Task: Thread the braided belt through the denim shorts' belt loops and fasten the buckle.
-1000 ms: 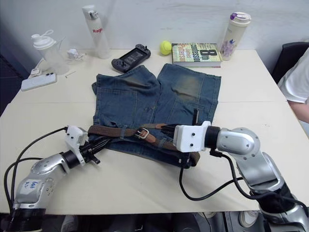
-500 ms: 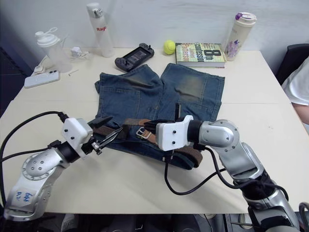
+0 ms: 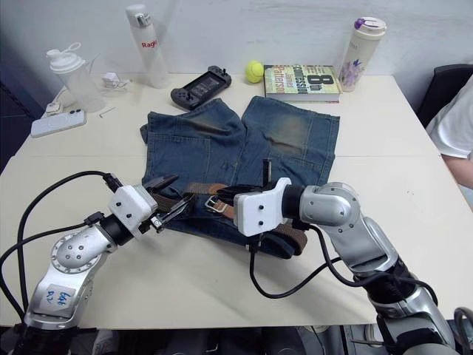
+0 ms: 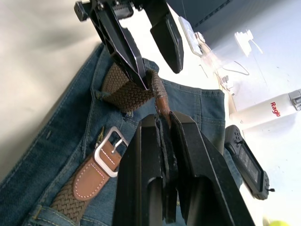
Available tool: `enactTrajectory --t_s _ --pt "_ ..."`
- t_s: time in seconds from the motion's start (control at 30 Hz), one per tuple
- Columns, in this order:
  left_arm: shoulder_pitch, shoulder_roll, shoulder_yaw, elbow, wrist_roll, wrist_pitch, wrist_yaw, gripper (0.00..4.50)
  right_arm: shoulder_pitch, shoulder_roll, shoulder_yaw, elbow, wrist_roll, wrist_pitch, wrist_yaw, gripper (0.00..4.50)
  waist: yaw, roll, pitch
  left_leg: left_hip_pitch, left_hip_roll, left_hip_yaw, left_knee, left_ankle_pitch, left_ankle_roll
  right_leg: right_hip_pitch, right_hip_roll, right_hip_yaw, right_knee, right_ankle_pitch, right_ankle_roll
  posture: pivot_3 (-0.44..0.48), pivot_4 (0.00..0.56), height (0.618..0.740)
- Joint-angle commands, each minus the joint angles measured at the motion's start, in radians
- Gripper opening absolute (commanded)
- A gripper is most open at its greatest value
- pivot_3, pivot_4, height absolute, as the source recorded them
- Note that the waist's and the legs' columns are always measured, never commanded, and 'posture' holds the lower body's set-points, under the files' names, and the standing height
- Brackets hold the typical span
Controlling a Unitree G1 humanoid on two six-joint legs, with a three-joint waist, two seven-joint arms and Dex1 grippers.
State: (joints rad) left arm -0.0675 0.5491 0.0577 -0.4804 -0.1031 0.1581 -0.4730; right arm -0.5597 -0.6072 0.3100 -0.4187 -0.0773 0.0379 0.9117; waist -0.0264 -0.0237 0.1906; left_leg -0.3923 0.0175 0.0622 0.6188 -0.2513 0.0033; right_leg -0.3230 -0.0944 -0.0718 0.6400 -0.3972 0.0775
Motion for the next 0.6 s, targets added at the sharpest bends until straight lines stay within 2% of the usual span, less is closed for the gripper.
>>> enactTrajectory --t_s 0.03,0.1,0.2,0.33,0.6 --pt "-0.010 0.002 -0.002 0.012 0.028 -0.033 -0.001 2.63 -0.006 0.008 -0.004 -0.028 0.002 -0.020 -0.003 0.00 0.000 0.000 0.000 0.000 0.000 0.000 0.000 0.000 0.000 0.000 0.000 0.000 0.000 0.000 0.000 0.000 0.150 0.740" --pt "-0.012 -0.002 -0.001 0.017 0.026 -0.039 -0.005 2.63 -0.005 0.008 -0.003 -0.030 0.000 -0.020 -0.004 0.00 0.000 0.000 0.000 0.000 0.000 0.000 0.000 0.000 0.000 0.000 0.000 0.000 0.000 0.000 0.000 0.000 0.150 0.740" --pt "-0.016 -0.015 0.000 0.013 0.013 -0.048 -0.011 1.85 0.000 0.008 -0.003 -0.034 0.000 -0.017 -0.004 0.00 0.000 0.000 0.000 0.000 0.000 0.000 0.000 0.000 0.000 0.000 0.000 0.000 0.000 0.000 0.000 0.000 0.150 0.740" --pt "-0.021 -0.023 -0.014 0.010 0.015 -0.069 -0.031 0.09 0.006 0.007 0.001 -0.033 -0.004 -0.014 -0.001 0.00 0.000 0.000 0.000 0.000 0.000 0.000 0.000 0.000 0.000 0.000 0.000 0.000 0.000 0.000 0.000 0.000 0.150 0.740" --pt "-0.038 -0.037 -0.019 0.036 0.018 -0.064 -0.035 0.04 0.006 0.009 0.004 -0.032 -0.008 -0.008 -0.001 0.00 0.000 0.000 0.000 0.000 0.000 0.000 0.000 0.000 0.000 0.000 0.000 0.000 0.000 0.000 0.000 0.000 0.150 0.740"
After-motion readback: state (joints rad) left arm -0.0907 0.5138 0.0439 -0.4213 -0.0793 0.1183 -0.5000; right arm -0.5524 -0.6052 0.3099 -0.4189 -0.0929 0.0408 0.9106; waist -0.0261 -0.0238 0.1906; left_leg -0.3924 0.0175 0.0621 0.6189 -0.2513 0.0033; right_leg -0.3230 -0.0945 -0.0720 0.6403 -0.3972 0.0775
